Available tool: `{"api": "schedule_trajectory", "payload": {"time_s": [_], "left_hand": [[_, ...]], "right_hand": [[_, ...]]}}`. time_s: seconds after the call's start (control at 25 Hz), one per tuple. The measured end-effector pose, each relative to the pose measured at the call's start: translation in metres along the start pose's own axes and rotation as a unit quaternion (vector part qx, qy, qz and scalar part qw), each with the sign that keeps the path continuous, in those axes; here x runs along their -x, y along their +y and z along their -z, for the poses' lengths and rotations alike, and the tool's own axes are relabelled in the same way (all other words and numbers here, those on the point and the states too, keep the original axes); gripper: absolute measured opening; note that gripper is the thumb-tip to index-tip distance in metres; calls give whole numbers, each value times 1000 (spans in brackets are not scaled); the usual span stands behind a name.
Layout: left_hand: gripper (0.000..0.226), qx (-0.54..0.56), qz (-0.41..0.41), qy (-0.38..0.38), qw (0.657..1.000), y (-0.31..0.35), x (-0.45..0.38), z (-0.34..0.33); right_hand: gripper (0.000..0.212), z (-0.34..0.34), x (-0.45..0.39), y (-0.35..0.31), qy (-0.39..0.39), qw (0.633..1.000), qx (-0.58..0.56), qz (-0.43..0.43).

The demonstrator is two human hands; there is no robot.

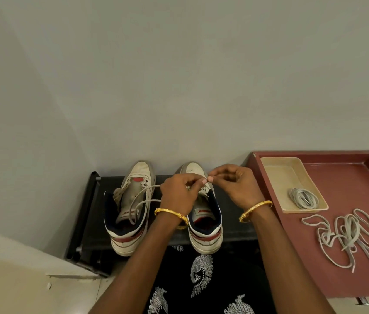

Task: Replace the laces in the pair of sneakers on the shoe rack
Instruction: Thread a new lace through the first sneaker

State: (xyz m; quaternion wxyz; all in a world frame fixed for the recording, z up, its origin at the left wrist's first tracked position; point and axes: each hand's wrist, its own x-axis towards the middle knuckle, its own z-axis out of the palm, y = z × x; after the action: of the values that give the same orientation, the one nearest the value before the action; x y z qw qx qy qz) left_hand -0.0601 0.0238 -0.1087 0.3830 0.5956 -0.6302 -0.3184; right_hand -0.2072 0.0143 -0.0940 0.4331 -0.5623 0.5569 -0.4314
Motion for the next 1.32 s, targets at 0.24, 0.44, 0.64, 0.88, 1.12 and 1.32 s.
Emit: {"api": "schedule_trajectory", "payload": {"time_s": [0.24, 0.44, 0.64, 0.88, 1.12, 1.32], "left_hand": [[21, -238, 49, -17, 970, -26, -7, -30], [23, -301, 85, 3, 950, -43, 1, -57], [16, -172, 189, 70, 964, -54, 3, -76], [14, -157, 206, 68, 964, -49, -5, -84], [15, -183, 193, 54, 962, -46, -6, -85], [14, -164, 186, 71, 966, -46, -5, -86]], "right_hand": [[32, -20, -23, 55, -99, 947, 253, -174], [22, -27, -29, 72, -20, 941, 288, -176], [18, -18, -40, 80, -7, 943, 243, -229], [18, -9, -47, 87, -13, 946, 71, -315], [16, -7, -45, 89, -18, 944, 28, -328], [15, -7, -45, 89, -22, 946, 26, -323]]}}
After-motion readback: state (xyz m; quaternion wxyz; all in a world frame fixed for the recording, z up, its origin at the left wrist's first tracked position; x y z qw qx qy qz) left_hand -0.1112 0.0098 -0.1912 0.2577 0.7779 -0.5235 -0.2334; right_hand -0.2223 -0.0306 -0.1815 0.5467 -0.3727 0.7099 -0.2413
